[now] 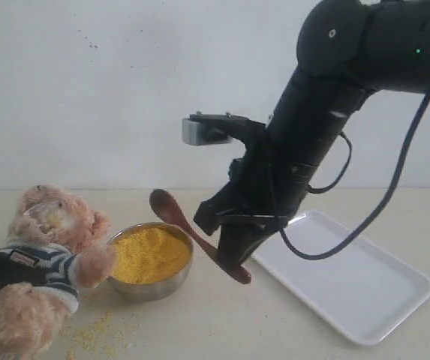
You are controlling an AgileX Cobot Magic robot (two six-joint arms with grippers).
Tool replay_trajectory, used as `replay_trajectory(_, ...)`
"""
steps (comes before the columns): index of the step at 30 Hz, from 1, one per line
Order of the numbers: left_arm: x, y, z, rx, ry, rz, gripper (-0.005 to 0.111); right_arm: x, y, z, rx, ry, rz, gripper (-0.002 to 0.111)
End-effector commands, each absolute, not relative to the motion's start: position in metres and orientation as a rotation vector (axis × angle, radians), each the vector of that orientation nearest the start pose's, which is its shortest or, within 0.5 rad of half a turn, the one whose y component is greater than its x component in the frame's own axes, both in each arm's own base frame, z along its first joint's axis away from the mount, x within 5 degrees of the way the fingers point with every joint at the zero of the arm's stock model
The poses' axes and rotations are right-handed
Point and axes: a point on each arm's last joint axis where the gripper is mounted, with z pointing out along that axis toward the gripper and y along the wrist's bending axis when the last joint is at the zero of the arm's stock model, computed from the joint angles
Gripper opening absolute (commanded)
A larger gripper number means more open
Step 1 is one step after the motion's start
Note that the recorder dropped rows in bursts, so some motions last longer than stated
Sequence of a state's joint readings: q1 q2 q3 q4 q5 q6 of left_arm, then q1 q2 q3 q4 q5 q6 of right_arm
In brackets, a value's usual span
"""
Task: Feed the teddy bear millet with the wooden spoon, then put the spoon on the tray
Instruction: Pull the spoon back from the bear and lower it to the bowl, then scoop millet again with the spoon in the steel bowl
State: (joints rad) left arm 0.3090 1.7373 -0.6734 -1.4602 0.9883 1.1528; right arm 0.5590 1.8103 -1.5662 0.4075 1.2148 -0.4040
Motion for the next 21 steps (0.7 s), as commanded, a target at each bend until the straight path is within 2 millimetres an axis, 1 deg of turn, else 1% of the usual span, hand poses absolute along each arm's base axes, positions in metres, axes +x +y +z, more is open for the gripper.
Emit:
replay_trajectory(1, 0.282, 0.011, 0.156, -0.299, 2.316, -1.158, 0.004, 0.290, 0.220, 0.270, -1.117, 2.785, 0.664, 0.000)
replay_trajectory(3, 0.286, 0.016, 0.156, -0.284, 2.275, -1.082, 0.004, 0.285, 0.223, 0.264, -1.065, 2.825, 0.768, 0.000)
replay_trajectory(5, 0.291, 0.019, 0.159, -0.299, 2.208, -1.049, 0.004, 0.282, 0.227, 0.266, -1.012, 2.832, 0.870, 0.000)
replay_trajectory(6, 0.293, 0.020, 0.161, -0.292, 2.179, -1.034, 0.004, 0.282, 0.230, 0.269, -0.985, 2.822, 0.929, 0.000)
replay_trajectory(7, 0.293, 0.020, 0.161, -0.248, 2.173, -1.022, 0.004, 0.282, 0.233, 0.274, -0.966, 2.806, 0.980, 0.000)
replay_trajectory(9, 0.296, 0.020, 0.164, -0.191, 2.158, -0.995, 0.004, 0.284, 0.237, 0.284, -0.947, 2.769, 1.020, 0.000)
replay_trajectory(11, 0.300, 0.022, 0.168, -0.139, 2.142, -0.964, 0.004, 0.291, 0.241, 0.293, -0.919, 2.746, 1.025, 0.000)
replay_trajectory(14, 0.302, 0.022, 0.170, -0.113, 2.131, -0.952, 0.004, 0.309, 0.251, 0.305, -0.840, 2.724, 1.037, 0.000)
replay_trajectory(15, 0.302, 0.022, 0.170, -0.113, 2.131, -0.952, 0.004, 0.316, 0.256, 0.306, -0.811, 2.726, 1.041, 0.000)
replay_trajectory(17, 0.302, 0.022, 0.170, -0.113, 2.131, -0.952, 0.004, 0.329, 0.266, 0.303, -0.761, 2.736, 1.049, 0.000)
replay_trajectory(21, 0.302, 0.022, 0.170, -0.123, 2.133, -0.957, 0.004, 0.350, 0.281, 0.279, -0.679, 2.803, 1.035, 0.000)
